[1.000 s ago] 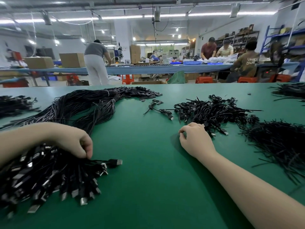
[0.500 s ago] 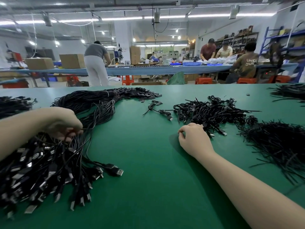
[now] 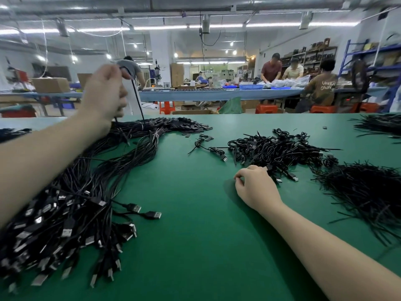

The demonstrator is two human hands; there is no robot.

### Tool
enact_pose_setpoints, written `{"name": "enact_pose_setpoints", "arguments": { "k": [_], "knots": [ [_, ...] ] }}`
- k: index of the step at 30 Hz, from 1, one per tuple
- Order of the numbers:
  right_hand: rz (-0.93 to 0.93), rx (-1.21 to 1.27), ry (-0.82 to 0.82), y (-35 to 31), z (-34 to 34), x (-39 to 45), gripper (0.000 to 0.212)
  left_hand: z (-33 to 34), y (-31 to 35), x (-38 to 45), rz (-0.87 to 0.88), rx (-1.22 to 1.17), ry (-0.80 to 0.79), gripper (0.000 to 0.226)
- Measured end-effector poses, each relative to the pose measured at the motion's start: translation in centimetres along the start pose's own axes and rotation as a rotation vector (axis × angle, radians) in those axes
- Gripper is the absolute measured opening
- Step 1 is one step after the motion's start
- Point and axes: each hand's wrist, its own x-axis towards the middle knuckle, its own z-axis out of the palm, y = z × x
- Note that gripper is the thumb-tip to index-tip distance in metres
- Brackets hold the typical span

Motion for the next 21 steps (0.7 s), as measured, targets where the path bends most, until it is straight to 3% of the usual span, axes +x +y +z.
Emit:
{"name": "enact_pose_setpoints", "arguments": {
  "k": [3, 7, 10, 13, 15, 17, 19, 21],
  "knots": [
    [-0.005, 0.010, 0.011, 0.0, 0.1, 0.2, 0.023, 1.7, -1.6, -0.3, 0.060, -0.067, 0.198, 0.026],
    [-0.013, 0.020, 0.005, 0.2, 0.2, 0.3, 0.024, 3.1, -4.1, 1.1, -0.189, 0.211, 0.090, 0.026],
    [-0.030, 0.017, -0.004, 0.5, 0.3, 0.6, 0.025, 3.0, -3.0, 3.2, -0.278, 0.082, 0.160, 0.022],
    [-0.020, 0.018, -0.023, 0.7, 0.4, 0.6, 0.025, 2.3, -1.0, 3.7, -0.348, 0.034, 0.083, 0.017],
    [-0.032, 0.019, -0.012, 0.6, 0.4, 0.4, 0.025, 2.5, -0.7, 2.5, -0.354, 0.088, -0.060, 0.022],
    [-0.101, 0.065, 0.109, 0.3, 0.1, 0.3, 0.026, 3.9, -0.3, -0.1, -0.349, 0.279, -0.300, 0.027],
    [-0.209, 0.211, 0.240, -0.5, -0.8, 0.3, 0.038, 6.2, 0.0, -3.1, -0.362, 0.394, -0.527, 0.025],
    [-0.290, 0.391, 0.224, -2.0, -2.5, 0.5, 0.054, 8.7, 0.0, -5.6, -0.359, 0.423, -0.696, 0.022]
  ]
}}
